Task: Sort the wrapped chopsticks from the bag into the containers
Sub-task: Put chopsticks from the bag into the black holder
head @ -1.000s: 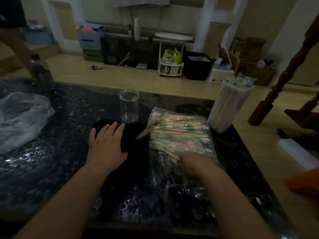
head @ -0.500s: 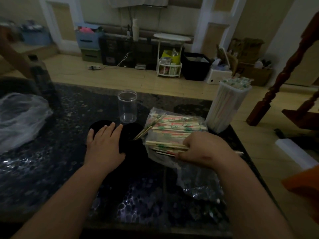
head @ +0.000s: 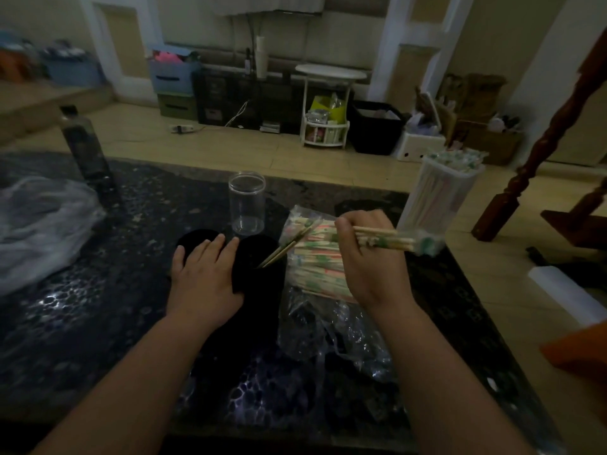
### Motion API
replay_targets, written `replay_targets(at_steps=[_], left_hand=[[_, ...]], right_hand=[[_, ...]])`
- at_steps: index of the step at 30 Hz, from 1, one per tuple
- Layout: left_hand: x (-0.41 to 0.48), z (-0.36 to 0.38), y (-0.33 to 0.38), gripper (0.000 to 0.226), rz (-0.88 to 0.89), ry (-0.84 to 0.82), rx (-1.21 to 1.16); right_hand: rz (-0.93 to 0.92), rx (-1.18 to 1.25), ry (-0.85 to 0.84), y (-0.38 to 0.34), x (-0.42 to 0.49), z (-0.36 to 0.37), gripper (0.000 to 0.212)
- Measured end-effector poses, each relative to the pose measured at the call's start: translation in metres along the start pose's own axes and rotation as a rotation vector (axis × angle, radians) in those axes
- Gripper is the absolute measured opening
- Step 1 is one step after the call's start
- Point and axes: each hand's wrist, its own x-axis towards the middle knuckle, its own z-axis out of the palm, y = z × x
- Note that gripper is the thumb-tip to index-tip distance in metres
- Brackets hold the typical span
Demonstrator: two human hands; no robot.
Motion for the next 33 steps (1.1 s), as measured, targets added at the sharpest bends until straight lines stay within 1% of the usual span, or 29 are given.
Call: replay_targets(at_steps=[3, 5, 10, 14, 18, 21, 23, 25, 26, 27, 28, 30, 33], left_hand=[[0.0, -0.001, 0.0, 0.092, 0.004, 0.0, 0.003], [0.0, -0.002, 0.0, 0.092, 0.006, 0.001, 0.013], [-0.001, -0.003, -0.001, 0.091, 0.013, -0.01, 0.014], [-0.002, -0.003, -0.002, 0.09, 0.015, -0.012, 0.022], [-0.001, -0.002, -0.001, 0.09, 0.01, -0.015, 0.025], [-0.002, -0.004, 0.0, 0.09, 0.008, -0.017, 0.021], [-0.002, -0.005, 0.0, 0.09, 0.005, -0.022, 0.018], [-0.002, -0.005, 0.0, 0.09, 0.0, -0.026, 0.022], [-0.002, -0.005, 0.0, 0.091, -0.002, -0.026, 0.027], [-0.002, -0.005, 0.0, 0.091, -0.003, -0.029, 0.032], [-0.002, -0.005, 0.0, 0.091, -0.002, -0.034, 0.034], [-0.002, -0.006, 0.0, 0.091, 0.0, -0.042, 0.031], [-0.002, -0.006, 0.001, 0.09, -0.001, -0.04, 0.027]], right_hand=[[0.228, 0.372, 0.019, -0.006, 0.001, 0.008, 0.02], [0.329, 0.503, 0.021, -0.011, 0.002, 0.014, 0.019], [0.36, 0.53, -0.032, -0.018, 0.005, 0.032, 0.023], [0.364, 0.457, -0.058, -0.017, 0.007, 0.047, 0.037], [0.387, 0.404, -0.083, -0.016, 0.008, 0.054, 0.034], [0.429, 0.394, -0.103, -0.014, 0.01, 0.058, 0.038], [0.439, 0.394, -0.156, -0.015, 0.01, 0.062, 0.031], [0.454, 0.439, -0.249, -0.017, 0.009, 0.066, 0.012], [0.466, 0.468, -0.267, -0.019, 0.007, 0.066, 0.013], [0.477, 0.501, -0.252, -0.019, 0.007, 0.064, 0.02], [0.483, 0.548, -0.204, -0.019, 0.008, 0.062, 0.021], [0.469, 0.634, -0.117, -0.02, 0.009, 0.055, 0.011], [0.443, 0.607, -0.077, -0.021, 0.007, 0.056, 0.015]])
